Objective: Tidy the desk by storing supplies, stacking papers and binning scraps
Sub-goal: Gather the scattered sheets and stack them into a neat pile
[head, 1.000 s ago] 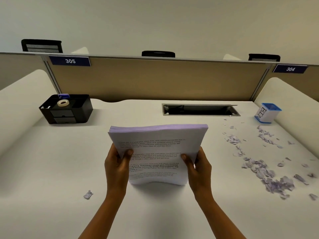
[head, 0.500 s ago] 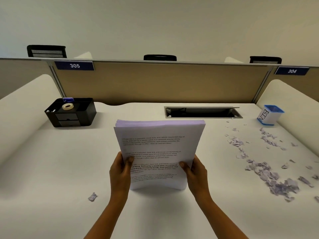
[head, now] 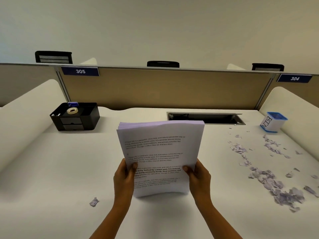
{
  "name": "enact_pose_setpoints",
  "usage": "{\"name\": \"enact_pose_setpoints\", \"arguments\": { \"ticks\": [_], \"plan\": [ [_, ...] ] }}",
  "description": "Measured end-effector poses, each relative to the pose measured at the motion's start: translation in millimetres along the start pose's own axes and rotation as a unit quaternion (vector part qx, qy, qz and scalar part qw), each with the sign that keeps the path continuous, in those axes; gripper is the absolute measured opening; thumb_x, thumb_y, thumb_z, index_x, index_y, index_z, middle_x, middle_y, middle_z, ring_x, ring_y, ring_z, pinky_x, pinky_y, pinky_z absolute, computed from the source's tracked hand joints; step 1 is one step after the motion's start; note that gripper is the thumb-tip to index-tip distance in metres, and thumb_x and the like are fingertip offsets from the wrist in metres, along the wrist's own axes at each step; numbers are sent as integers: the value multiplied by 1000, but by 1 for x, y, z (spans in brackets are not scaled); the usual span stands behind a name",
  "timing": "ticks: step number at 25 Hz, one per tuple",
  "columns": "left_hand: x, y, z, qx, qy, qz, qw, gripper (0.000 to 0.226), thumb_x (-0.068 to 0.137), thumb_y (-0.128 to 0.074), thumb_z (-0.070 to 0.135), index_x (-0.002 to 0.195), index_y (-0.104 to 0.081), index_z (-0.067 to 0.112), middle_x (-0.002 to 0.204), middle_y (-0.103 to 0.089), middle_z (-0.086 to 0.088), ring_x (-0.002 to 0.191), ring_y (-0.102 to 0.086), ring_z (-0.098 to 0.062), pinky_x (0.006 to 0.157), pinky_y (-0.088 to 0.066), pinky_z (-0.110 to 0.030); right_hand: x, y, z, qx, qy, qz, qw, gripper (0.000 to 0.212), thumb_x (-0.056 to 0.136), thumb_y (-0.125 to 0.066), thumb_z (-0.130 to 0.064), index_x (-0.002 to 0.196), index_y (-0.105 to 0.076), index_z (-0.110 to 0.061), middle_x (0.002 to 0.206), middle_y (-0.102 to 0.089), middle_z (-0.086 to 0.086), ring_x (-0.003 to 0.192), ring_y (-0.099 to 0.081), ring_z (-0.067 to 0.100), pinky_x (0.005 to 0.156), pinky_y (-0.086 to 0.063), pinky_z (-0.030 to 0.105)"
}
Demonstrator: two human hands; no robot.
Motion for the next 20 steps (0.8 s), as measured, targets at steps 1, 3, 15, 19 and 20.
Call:
{"name": "enact_pose_setpoints", "arguments": {
  "ticks": [1, 3, 15, 19, 20],
  "plan": [
    [4, 0, 4, -1, -1, -4, 1000, 17, 91, -55, 27, 105, -52, 19, 106, -66, 2, 91, -66, -13, 79, -57, -46, 3, 0, -5, -2, 15, 6, 1000, 12, 84, -59, -19, 93, -64, -26, 87, -70, -19, 77, -65, 14, 67, -55, 18],
    [17, 6, 18, -13, -14, 5, 1000, 39, 86, -59, 32, 117, -39, 20, 123, -56, -1, 105, -62, -15, 85, -56, -42, 10, 2, -16, -18, 53, 12, 998, 9, 81, -55, -27, 85, -63, -25, 84, -69, -19, 72, -64, 12, 61, -53, 16],
    [42, 14, 126, 321, -395, -115, 853, 38, 83, -59, 37, 110, -65, 10, 100, -70, -2, 83, -63, -12, 68, -43, -1, 41, 11, -95, -279, 402, -16, 872, 52, 94, -38, -52, 86, -70, -12, 78, -72, 4, 66, -67, 18, 56, -57, 26],
    [37, 16, 111, 194, -333, -60, 921, 28, 80, -63, 40, 93, -69, 16, 82, -65, 14, 78, -60, 7, 64, -46, 1, 37, 14, -99, -263, 381, 30, 886, 36, 91, -48, -45, 100, -64, -14, 99, -69, 7, 88, -64, 17, 74, -58, 31],
    [37, 17, 104, 174, -300, -41, 937, 19, 78, -65, 36, 89, -68, 21, 80, -65, 21, 75, -62, 9, 63, -47, -1, 37, 17, -96, -261, 353, 57, 897, 30, 89, -56, -37, 112, -58, -18, 116, -63, 7, 106, -57, 17, 87, -53, 32]
  ]
}}
Point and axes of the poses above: each hand's wrist, its own x-axis towards the middle knuckle, its own y-axis out of the back of the hand, z = x × y, the point moved 3 cm from there along x, towards the middle knuckle
